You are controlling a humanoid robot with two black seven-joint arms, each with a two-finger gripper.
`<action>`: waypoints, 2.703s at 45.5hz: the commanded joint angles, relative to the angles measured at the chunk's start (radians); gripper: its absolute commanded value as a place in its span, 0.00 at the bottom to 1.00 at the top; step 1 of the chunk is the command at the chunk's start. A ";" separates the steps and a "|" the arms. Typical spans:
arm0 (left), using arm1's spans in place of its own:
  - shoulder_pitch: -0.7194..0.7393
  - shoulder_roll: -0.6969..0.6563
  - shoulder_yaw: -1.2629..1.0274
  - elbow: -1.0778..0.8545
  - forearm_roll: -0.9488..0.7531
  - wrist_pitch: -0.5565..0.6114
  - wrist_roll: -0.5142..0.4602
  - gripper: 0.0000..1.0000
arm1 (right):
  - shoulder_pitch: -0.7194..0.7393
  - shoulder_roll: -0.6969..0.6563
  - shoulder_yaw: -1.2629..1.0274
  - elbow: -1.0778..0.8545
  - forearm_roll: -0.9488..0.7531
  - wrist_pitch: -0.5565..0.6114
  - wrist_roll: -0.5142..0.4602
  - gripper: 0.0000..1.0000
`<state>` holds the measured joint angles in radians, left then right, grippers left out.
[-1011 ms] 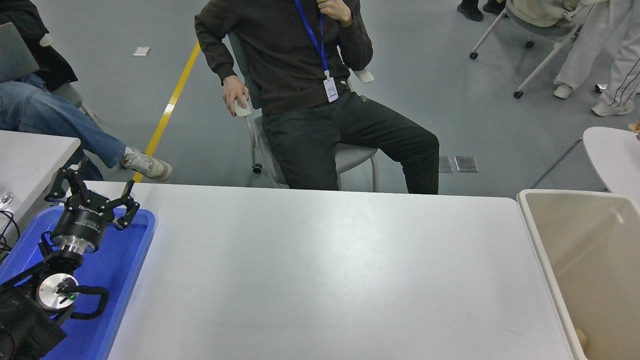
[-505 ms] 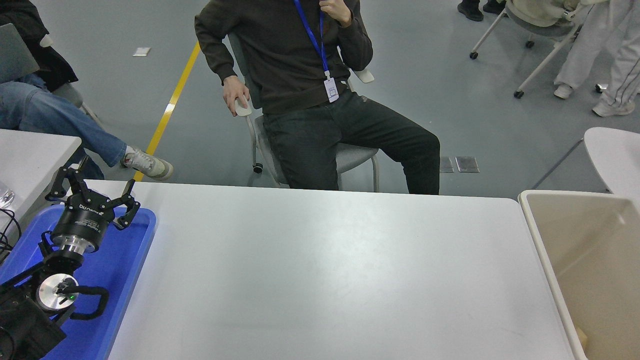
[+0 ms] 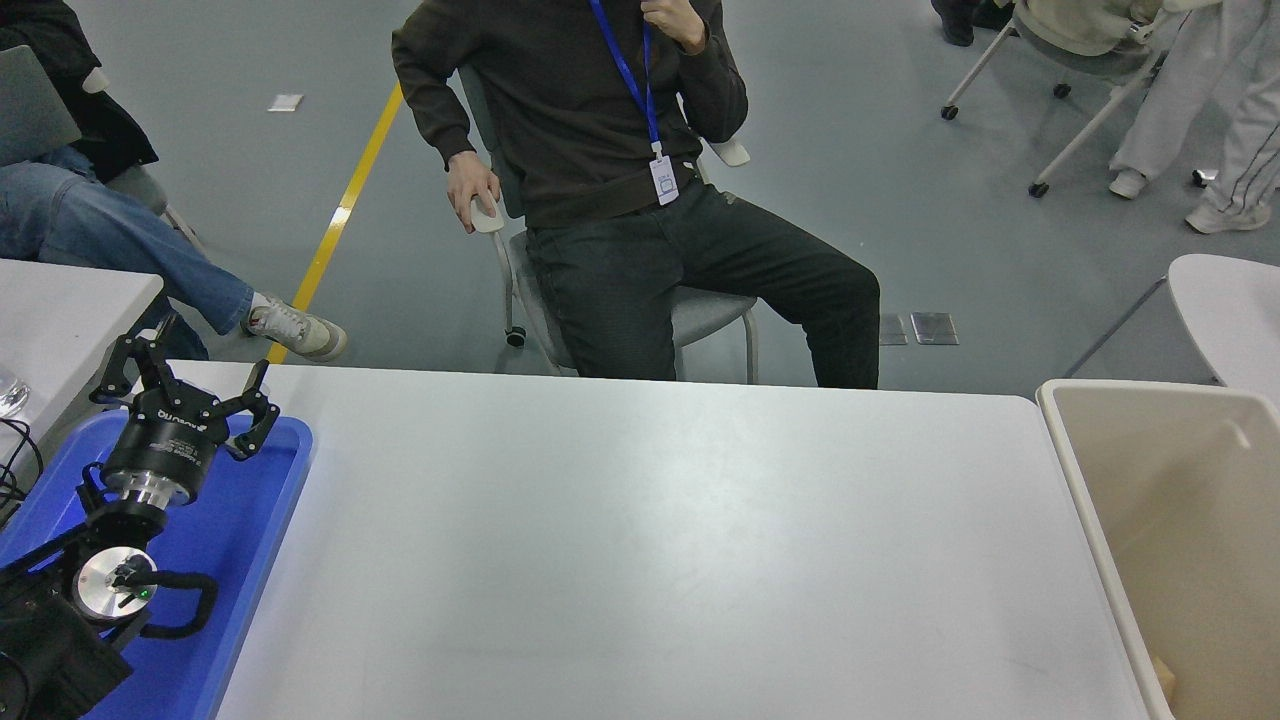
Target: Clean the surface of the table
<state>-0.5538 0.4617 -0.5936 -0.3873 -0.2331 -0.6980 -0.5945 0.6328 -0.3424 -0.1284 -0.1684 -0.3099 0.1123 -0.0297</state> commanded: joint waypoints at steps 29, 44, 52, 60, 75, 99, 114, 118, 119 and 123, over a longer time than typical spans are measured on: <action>0.000 0.000 0.000 -0.001 0.000 0.000 0.001 1.00 | -0.041 0.072 0.001 0.001 0.002 -0.040 -0.001 0.00; 0.000 0.000 0.000 0.001 0.000 0.000 0.001 1.00 | -0.041 0.074 -0.004 0.004 0.003 -0.203 0.005 0.63; 0.000 0.000 0.000 -0.001 0.000 0.000 0.001 1.00 | -0.033 0.072 0.006 0.004 0.003 -0.215 0.007 0.85; 0.000 0.000 0.000 -0.001 0.000 0.000 0.001 1.00 | 0.016 0.062 0.010 0.006 0.003 -0.204 0.002 0.98; 0.000 0.000 0.000 -0.001 0.000 0.000 -0.001 1.00 | 0.277 -0.118 0.118 0.110 0.003 -0.207 0.008 0.99; 0.000 0.000 0.000 -0.001 0.000 0.000 -0.001 1.00 | 0.568 -0.306 0.421 0.322 0.034 -0.201 0.005 0.99; 0.000 0.000 0.000 0.001 0.000 0.000 0.001 1.00 | 0.584 -0.389 0.693 0.658 0.035 -0.207 0.011 0.99; 0.002 0.000 0.000 -0.001 0.000 0.000 0.001 1.00 | 0.559 -0.385 0.765 0.736 0.035 -0.207 0.010 0.99; 0.000 0.000 0.000 -0.001 0.000 0.000 -0.001 1.00 | 0.548 -0.383 0.785 0.756 0.035 -0.207 0.011 0.99; 0.002 0.000 0.000 0.001 0.000 0.000 0.001 1.00 | 0.505 -0.379 0.881 0.826 0.041 -0.207 0.011 0.99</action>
<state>-0.5536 0.4617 -0.5936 -0.3872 -0.2332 -0.6980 -0.5943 1.1904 -0.7048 0.5330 0.4501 -0.2766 -0.0940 -0.0200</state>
